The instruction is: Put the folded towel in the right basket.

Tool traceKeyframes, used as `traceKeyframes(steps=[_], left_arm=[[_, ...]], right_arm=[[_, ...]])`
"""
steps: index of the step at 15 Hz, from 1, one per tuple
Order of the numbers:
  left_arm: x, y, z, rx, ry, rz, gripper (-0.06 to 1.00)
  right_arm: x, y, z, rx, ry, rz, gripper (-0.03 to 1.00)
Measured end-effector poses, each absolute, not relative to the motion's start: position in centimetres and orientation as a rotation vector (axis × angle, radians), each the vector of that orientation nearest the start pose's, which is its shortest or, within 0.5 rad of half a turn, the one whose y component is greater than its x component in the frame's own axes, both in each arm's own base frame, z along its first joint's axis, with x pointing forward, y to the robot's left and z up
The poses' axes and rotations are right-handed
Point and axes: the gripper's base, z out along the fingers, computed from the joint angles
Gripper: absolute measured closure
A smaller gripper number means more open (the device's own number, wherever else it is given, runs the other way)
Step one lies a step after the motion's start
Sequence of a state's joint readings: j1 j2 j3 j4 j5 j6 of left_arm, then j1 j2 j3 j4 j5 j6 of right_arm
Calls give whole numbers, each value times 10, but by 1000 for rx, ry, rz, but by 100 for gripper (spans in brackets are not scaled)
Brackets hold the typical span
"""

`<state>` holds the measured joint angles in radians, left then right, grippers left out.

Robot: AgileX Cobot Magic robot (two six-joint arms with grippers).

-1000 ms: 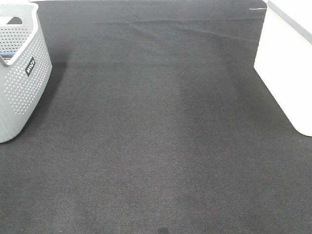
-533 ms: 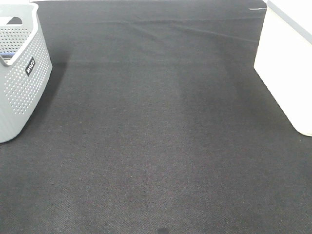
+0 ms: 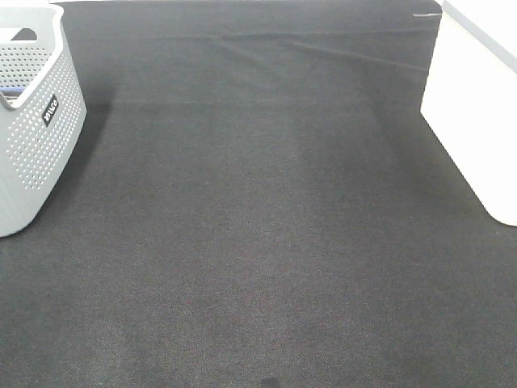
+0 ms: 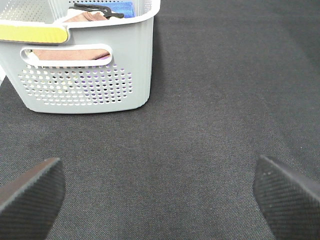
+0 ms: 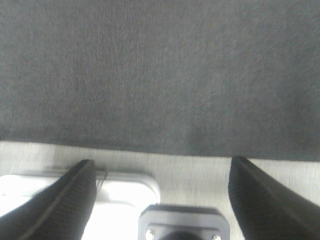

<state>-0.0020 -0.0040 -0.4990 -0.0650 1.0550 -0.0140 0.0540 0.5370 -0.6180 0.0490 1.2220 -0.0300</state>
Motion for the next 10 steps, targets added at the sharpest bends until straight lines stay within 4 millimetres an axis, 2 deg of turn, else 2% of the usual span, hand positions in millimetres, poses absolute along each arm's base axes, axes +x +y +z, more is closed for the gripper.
traceKeyframes(steps=[4,7,10], left_arm=[[-5,-5,278,-9,2035,-88,-2],[-5,-5,278,-9,2035,-88,-2],[-5,-5,278,-9,2035,-88,-2]], right_arm=[[34,6,277,-126,2324,60,27],[27,6,278,-147,2252,53,27],[27,6,278,-147,2251,56,27]])
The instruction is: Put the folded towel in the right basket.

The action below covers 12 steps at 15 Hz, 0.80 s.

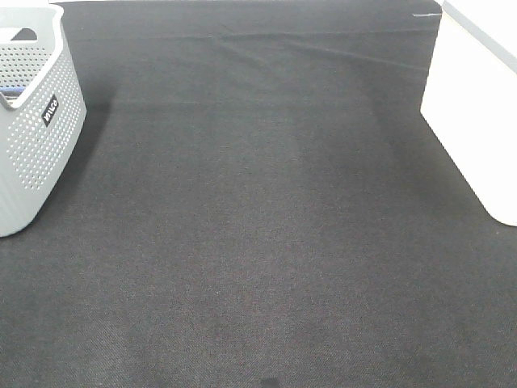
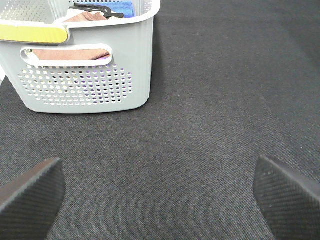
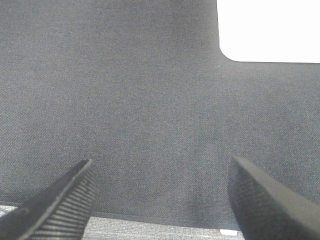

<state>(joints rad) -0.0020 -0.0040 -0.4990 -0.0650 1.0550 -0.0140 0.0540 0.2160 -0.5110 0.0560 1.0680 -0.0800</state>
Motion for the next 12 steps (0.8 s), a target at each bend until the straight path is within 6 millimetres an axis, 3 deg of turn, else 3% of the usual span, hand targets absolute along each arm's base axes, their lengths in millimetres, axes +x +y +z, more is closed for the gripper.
traceKeyframes(steps=[8,12], left_arm=[[-5,-5,278,-9,2035,-88,-2],[-5,-5,278,-9,2035,-88,-2]], right_arm=[[27,6,278,-131,2252,51,27],[10,5,280,-63,2139,23,27]])
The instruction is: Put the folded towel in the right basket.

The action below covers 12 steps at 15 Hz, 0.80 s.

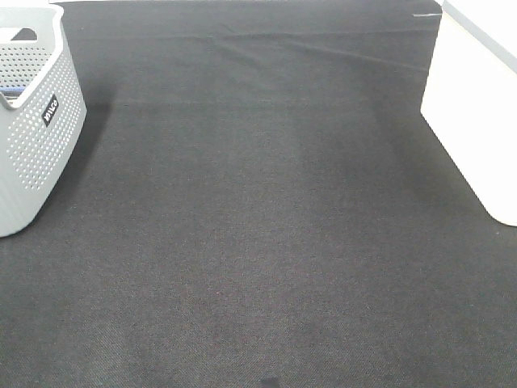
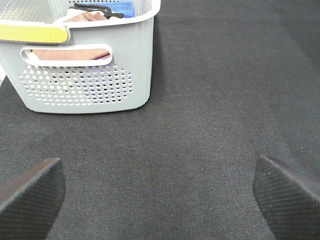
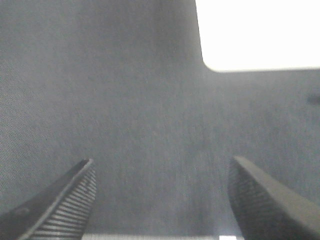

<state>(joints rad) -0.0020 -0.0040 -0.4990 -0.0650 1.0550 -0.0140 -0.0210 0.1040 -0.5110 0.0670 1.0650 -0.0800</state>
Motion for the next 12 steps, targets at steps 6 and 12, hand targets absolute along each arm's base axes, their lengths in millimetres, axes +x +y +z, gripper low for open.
traceKeyframes(steps=[6,12], left_arm=[[-5,-5,278,-9,2035,-88,-2],[-5,-5,278,-9,2035,-88,-2]], right_arm=[[-8,7,280,-65,2028,34,27],[-8,7,280,-65,2028,34,27]])
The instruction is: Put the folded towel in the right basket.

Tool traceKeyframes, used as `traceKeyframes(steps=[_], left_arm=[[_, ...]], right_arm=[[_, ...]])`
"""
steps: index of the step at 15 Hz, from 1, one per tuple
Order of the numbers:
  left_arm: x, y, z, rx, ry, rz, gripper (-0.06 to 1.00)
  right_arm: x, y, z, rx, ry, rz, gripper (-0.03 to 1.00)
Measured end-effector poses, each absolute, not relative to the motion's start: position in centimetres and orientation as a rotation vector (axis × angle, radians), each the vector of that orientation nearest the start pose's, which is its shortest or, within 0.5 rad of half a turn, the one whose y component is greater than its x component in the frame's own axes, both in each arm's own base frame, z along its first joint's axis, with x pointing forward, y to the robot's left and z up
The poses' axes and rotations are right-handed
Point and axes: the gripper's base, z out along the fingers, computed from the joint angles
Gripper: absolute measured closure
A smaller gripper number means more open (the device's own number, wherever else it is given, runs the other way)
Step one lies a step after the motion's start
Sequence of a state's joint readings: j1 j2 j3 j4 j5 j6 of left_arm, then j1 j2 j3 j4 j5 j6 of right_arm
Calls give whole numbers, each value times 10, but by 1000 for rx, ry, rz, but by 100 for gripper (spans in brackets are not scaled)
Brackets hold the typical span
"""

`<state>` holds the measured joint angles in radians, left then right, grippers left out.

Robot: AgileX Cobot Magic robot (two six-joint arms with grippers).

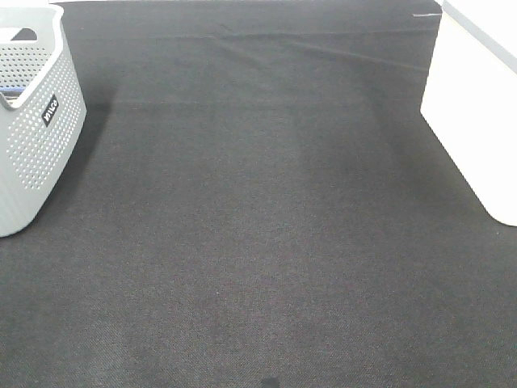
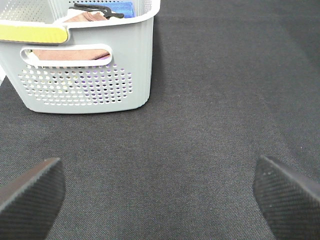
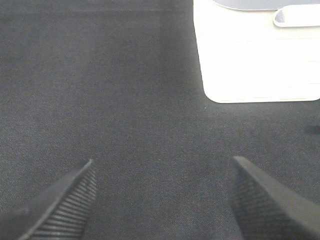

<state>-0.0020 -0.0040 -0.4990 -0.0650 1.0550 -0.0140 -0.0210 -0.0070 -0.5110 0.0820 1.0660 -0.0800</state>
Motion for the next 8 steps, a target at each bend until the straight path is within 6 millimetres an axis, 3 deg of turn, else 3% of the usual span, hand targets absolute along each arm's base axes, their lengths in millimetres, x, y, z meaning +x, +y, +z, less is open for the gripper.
traceKeyframes(steps=[8], left_arm=[[-5,-5,278,-9,2035,-88,-2]], right_arm=[[-8,7,280,-65,2028,34,27]])
